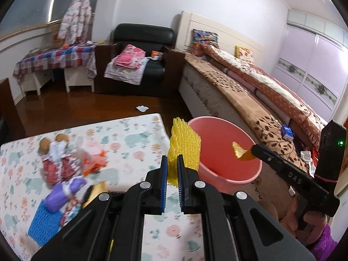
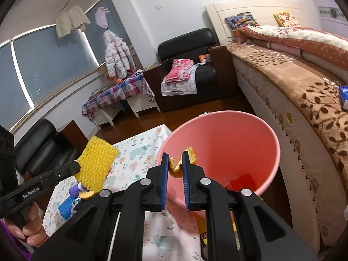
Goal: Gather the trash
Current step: 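Carry both items over the pink bucket and open both tools to drop them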
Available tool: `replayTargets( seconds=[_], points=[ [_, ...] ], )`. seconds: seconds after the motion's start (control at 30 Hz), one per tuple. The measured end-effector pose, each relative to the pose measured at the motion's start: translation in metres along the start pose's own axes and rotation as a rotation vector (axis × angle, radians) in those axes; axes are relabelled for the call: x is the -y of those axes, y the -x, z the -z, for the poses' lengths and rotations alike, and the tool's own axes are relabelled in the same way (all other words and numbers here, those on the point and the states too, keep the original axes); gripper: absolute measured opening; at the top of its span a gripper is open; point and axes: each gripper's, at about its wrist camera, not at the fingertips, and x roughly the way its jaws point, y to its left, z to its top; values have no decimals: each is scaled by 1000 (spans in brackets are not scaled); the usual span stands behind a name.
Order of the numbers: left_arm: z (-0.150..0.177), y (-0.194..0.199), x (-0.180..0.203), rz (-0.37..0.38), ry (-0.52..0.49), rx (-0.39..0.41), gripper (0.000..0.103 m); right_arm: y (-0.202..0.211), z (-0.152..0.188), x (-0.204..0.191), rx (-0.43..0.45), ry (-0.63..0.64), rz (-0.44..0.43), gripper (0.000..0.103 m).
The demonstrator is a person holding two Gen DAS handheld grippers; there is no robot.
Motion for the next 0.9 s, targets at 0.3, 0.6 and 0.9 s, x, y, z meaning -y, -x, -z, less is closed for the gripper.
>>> replayTargets(
  seconds=[0.3, 0.6, 0.9],
  points=[
    [-17, -40, 42, 39, -47, -33, 8, -6, 10, 24, -13, -44, 14, 13],
    [-17, -83, 74, 34, -89, -74, 8, -10, 11, 38, -21, -66, 25, 13],
    [-12, -109, 84, 27, -78, -109, 9, -17, 12, 47, -37, -64, 33, 13]
  ],
)
